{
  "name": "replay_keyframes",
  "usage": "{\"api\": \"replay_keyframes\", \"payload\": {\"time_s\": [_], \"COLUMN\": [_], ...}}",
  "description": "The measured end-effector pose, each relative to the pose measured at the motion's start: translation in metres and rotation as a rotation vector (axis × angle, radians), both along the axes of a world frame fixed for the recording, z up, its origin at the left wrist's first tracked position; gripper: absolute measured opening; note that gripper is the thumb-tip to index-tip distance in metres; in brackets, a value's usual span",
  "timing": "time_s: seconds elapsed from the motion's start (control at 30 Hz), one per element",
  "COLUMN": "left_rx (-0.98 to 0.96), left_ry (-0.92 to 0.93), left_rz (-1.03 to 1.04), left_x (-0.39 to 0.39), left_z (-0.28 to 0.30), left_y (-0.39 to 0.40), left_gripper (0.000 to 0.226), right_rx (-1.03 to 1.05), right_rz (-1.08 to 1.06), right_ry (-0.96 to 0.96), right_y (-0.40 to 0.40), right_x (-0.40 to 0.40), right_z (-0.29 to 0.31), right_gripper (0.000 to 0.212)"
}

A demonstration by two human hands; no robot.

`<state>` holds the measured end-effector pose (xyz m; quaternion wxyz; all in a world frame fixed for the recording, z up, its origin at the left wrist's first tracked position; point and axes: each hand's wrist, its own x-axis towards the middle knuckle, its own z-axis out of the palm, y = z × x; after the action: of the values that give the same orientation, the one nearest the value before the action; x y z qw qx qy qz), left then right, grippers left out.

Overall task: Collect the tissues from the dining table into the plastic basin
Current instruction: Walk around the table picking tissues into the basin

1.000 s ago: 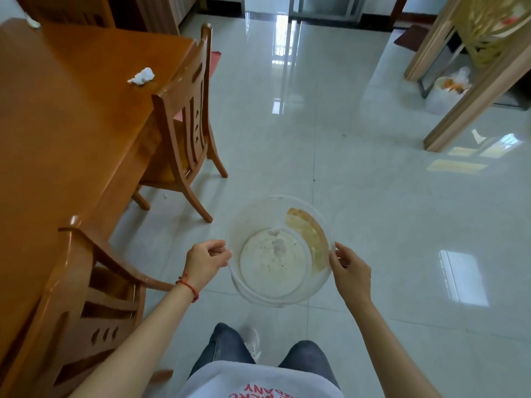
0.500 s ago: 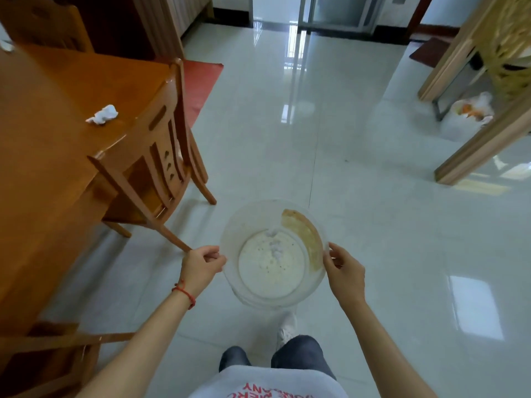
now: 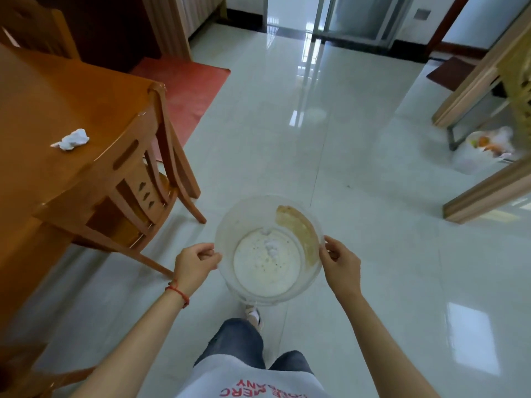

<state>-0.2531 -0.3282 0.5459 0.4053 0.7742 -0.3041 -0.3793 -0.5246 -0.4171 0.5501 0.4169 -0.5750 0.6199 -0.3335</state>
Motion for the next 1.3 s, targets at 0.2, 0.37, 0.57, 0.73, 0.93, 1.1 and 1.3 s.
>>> {"api": "replay_keyframes", "payload": {"time_s": [0.2, 0.37, 0.57, 0.73, 0.93, 1.1, 1.3], "left_rx": [-0.032, -0.025, 0.023, 0.082, 0.112, 0.093, 0.079], "left_ry": [-0.001, -0.007, -0.042, -0.011, 0.013, 0.034, 0.063], "left_rz": [0.021, 0.029, 0.064, 0.143, 0.320, 0.476, 0.650], "left_x": [0.036, 0.063, 0.088, 0.099, 0.099, 0.094, 0.104], "left_z": [-0.009, -0.011, -0.008, -0.014, -0.022, -0.020, -0.018], "left_y": [-0.081, -0.144, -0.201, -0.243, -0.304, -0.353, -0.394], "left_gripper": [0.026, 0.032, 0.039, 0.041, 0.038, 0.038, 0.033], "right_rx": [-0.029, -0.048, 0.006, 0.017, 0.021, 0.013, 0.029], "right_rz": [0.039, 0.065, 0.113, 0.202, 0.386, 0.532, 0.689], "right_ry": [0.035, 0.059, 0.057, 0.082, 0.101, 0.128, 0.153], "right_y": [-0.088, -0.158, -0.228, -0.293, -0.391, -0.474, -0.545], "right_x": [0.035, 0.062, 0.090, 0.110, 0.136, 0.163, 0.216], "right_z": [-0.003, 0.000, -0.003, -0.009, -0.012, -0.004, -0.003], "right_gripper": [0.025, 0.025, 0.030, 0.031, 0.032, 0.035, 0.035]}}
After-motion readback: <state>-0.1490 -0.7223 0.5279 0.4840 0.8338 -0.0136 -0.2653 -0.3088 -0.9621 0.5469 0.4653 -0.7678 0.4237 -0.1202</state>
